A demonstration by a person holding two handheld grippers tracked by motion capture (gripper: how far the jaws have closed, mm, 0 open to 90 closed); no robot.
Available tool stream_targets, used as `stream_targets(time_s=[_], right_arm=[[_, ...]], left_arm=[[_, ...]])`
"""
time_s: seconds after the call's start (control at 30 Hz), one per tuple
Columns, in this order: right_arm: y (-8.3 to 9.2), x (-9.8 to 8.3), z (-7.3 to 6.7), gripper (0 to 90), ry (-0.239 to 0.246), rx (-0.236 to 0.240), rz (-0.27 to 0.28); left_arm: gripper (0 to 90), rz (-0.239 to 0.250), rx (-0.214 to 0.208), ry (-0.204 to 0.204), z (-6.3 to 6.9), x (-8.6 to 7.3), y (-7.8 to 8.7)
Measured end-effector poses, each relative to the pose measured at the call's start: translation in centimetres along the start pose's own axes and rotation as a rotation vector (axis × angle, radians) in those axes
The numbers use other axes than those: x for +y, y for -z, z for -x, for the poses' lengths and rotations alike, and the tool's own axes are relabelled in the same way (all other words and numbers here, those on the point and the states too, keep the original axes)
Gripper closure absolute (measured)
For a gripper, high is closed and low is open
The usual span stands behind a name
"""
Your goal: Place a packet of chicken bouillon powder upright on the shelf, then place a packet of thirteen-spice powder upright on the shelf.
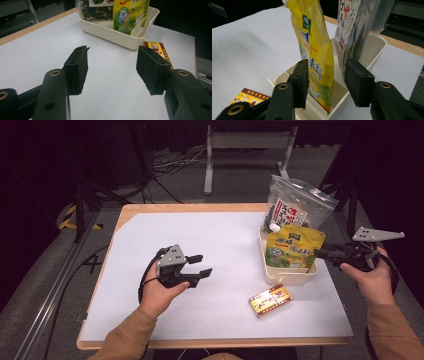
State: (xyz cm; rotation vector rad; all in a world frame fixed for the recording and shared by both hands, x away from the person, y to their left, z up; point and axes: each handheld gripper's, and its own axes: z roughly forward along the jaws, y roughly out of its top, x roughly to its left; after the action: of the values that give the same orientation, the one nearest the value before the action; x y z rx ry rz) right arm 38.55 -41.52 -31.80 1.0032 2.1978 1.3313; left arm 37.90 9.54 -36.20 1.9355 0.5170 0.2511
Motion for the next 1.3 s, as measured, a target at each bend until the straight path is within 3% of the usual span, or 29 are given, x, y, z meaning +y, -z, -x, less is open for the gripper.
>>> stream_targets(time_s=[0.6, 0.93, 1.03, 1.3], right_arm=[[1.9, -1.1, -2.3, 42.9, -0.006, -0.031, -0.051], [1.5, -2.0, -3.0, 41.9, -0.031, -0.026, -0.071], [1.1, -2.4, -3.4, 41.9, -0.019, -0.026, -0.086], [0.8, -3.0, -4.1, 41.3, -0.022, -0.009, -0.07]], left_arm=[[29.5, -0.072, -0.072, 0.004, 1.6, 1.2, -2.5], [24.3, -0.185, -0.116, 0.028, 3.3, 2.2, -5.0], [22.7, -0.22, -0.132, 0.017, 4.0, 2.4, -6.0], [20.8, -0.26, -0.149, -0.014, 5.1, 2.6, -7.6]])
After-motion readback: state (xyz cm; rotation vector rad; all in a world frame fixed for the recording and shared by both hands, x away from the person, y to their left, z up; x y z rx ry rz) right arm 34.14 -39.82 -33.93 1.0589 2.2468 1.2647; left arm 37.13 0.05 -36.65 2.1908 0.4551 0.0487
